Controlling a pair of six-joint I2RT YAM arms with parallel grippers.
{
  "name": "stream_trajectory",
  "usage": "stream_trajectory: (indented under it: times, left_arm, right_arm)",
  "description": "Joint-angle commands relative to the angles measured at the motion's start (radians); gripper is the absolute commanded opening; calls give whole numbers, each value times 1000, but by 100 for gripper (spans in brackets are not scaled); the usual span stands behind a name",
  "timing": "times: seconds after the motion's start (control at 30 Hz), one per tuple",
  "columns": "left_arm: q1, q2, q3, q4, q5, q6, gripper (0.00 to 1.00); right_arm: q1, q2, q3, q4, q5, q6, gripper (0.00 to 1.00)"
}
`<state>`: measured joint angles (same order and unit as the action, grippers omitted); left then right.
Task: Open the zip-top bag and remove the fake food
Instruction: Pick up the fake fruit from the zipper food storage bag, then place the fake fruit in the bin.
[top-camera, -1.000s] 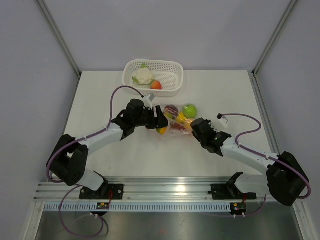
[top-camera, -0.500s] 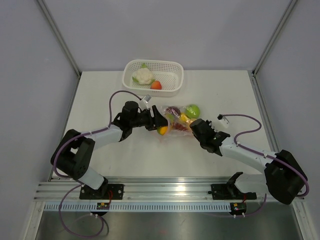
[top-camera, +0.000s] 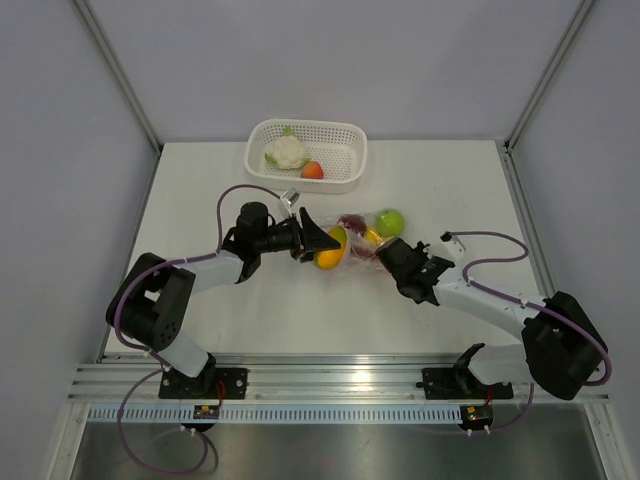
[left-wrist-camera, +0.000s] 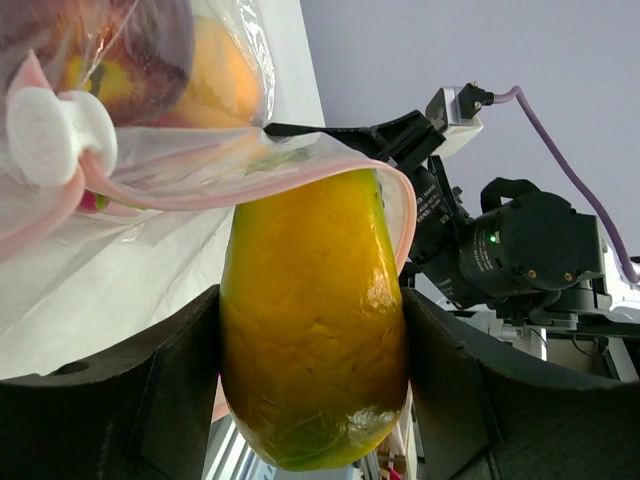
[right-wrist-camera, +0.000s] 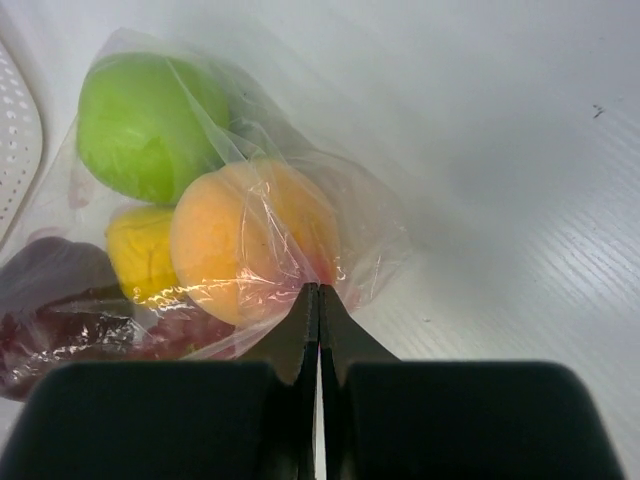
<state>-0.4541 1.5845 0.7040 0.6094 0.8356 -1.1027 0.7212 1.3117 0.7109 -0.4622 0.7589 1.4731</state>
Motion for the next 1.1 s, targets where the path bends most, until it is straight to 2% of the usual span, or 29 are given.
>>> stream_trajectory:
  times: [0.0, 0.33, 0.53, 0.57, 0.6, 0.63, 0.7, 0.73, 0.77, 0.83, 0.93, 1.07]
  left_arm:
    - [23, -14, -12, 105, 28, -13, 62]
    - [31, -27, 12, 117, 95, 3, 62]
    - [31, -49, 11, 104, 79, 64, 61]
    - [31, -72, 17, 66, 74, 88, 61]
    - [31, -89, 46, -3, 39, 186, 61]
    - [31, -112, 69, -225, -4, 255, 61]
    - [28, -182, 129, -417, -158, 373, 61]
    - [28, -208, 137, -519, -199, 438, 61]
    - [28, -230, 138, -551, -229, 457, 61]
    - [28, -291, 160, -661, -344, 509, 61]
    - [26, -340, 169, -735, -456, 544, 61]
    - [26, -340, 189, -784, -515, 566, 61]
  right_arm:
    - [3, -48, -2, -136, 149, 64, 0]
    - [-23, -25, 42, -228, 217, 73, 0]
    - [-31, -22, 41, -190, 198, 33, 0]
    - [-34, -23, 38, -188, 198, 35, 0]
    - [-34, -23, 39, -185, 197, 33, 0]
    - [-34, -23, 39, -184, 195, 23, 0]
    - [-35, -22, 45, -187, 194, 23, 2]
    - [-34, -22, 47, -188, 192, 21, 9]
    - [-34, -25, 47, -188, 191, 16, 13]
    - [-34, -31, 47, -175, 184, -5, 29]
    - [-34, -52, 36, -132, 169, -53, 32]
    - [-34, -72, 25, -99, 143, -89, 34]
